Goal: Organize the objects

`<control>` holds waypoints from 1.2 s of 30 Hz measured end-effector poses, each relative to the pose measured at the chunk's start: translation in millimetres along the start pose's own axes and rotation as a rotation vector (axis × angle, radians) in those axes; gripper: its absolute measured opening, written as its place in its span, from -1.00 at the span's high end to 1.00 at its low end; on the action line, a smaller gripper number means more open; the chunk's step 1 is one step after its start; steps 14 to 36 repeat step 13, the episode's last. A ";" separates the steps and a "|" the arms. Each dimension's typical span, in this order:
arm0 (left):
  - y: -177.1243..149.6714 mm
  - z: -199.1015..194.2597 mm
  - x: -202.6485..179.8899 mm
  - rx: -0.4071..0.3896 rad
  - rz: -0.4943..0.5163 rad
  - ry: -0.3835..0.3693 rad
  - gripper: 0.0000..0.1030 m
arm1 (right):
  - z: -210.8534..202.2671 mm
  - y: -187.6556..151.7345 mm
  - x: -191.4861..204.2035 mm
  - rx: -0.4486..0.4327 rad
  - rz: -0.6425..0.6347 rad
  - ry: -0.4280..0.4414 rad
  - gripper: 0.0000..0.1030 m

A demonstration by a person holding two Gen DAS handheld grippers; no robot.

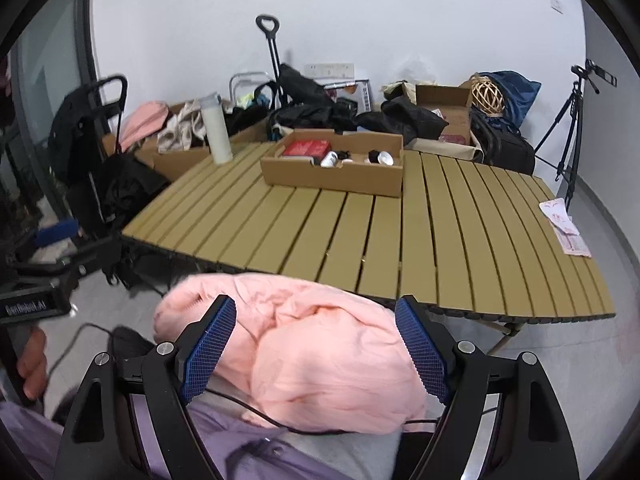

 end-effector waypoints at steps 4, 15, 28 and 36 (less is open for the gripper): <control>-3.4 3.2 1.8 0.037 -0.016 -0.002 -1.00 | 3.0 -3.6 -6.8 0.035 -0.024 -0.033 -0.65; -6.2 6.5 -0.3 0.064 -0.030 -0.040 -1.00 | 2.1 -1.1 -17.9 0.027 0.000 -0.042 -0.65; -6.2 6.5 -0.3 0.064 -0.030 -0.040 -1.00 | 2.1 -1.1 -17.9 0.027 0.000 -0.042 -0.65; -6.2 6.5 -0.3 0.064 -0.030 -0.040 -1.00 | 2.1 -1.1 -17.9 0.027 0.000 -0.042 -0.65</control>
Point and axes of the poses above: each gripper's, at about its wrist camera, not at the fingertips, and z roughly the way its jaws point, x to its left, y to its top, the point moved 7 cm from there along z, roughly the way its jaws point, and after that the axes turned 12 degrees about -x, right-handed, at the moved point
